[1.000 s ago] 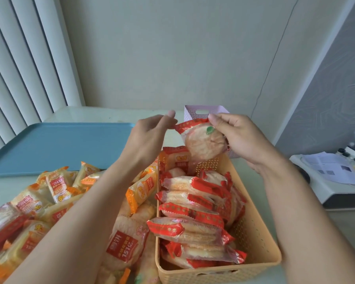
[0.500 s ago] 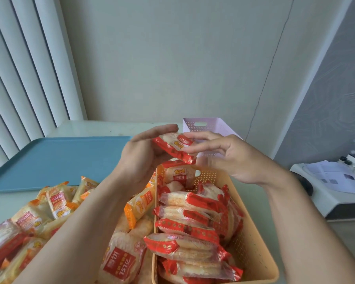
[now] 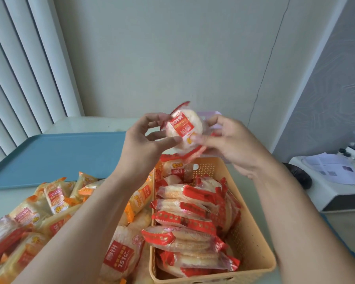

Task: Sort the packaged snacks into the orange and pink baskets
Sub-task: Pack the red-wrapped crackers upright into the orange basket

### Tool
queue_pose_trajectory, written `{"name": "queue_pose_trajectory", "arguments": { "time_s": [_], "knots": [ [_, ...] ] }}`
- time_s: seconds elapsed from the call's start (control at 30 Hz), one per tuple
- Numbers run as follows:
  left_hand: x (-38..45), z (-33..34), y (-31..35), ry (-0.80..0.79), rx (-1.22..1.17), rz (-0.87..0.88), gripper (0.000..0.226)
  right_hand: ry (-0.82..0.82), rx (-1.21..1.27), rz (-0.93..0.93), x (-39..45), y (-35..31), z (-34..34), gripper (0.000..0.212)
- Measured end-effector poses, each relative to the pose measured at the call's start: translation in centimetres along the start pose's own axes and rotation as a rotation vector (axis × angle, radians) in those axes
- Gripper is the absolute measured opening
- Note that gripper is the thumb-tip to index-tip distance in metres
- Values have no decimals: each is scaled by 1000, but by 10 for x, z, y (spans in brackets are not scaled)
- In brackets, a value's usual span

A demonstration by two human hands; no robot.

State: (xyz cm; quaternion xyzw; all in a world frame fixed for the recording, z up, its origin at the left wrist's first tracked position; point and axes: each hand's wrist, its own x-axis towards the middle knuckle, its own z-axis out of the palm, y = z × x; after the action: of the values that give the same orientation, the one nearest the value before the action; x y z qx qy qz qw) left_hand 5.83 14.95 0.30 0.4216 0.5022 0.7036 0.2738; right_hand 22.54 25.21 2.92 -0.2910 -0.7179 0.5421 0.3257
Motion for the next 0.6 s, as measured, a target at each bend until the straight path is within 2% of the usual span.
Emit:
{"name": "queue_pose_trajectory", "arguments": {
  "time_s": [0.1,0.13,0.2,0.3,0.4,0.6],
  "knots": [
    [3,-7,-11,-29,451,15,26,201,-3,-88,6,-1,-15,21],
    [4,-8,-14,-62,616,-3,26,227,-80,-116,7,0,-22,23],
    [3,-9,-22,-155,831,-43,26,170,-258,-123,7,4,-32,28],
    [2,-8,-28,-239,953,-70,27,36,-466,-28,7,15,-33,32],
    [4,-11,-30,-249,1034,-87,31,117,-666,-74,15,27,-28,31],
    [3,-9,-29,-294,1053,-124,36,72,-864,-27,19,39,-25,34]
  ]
}}
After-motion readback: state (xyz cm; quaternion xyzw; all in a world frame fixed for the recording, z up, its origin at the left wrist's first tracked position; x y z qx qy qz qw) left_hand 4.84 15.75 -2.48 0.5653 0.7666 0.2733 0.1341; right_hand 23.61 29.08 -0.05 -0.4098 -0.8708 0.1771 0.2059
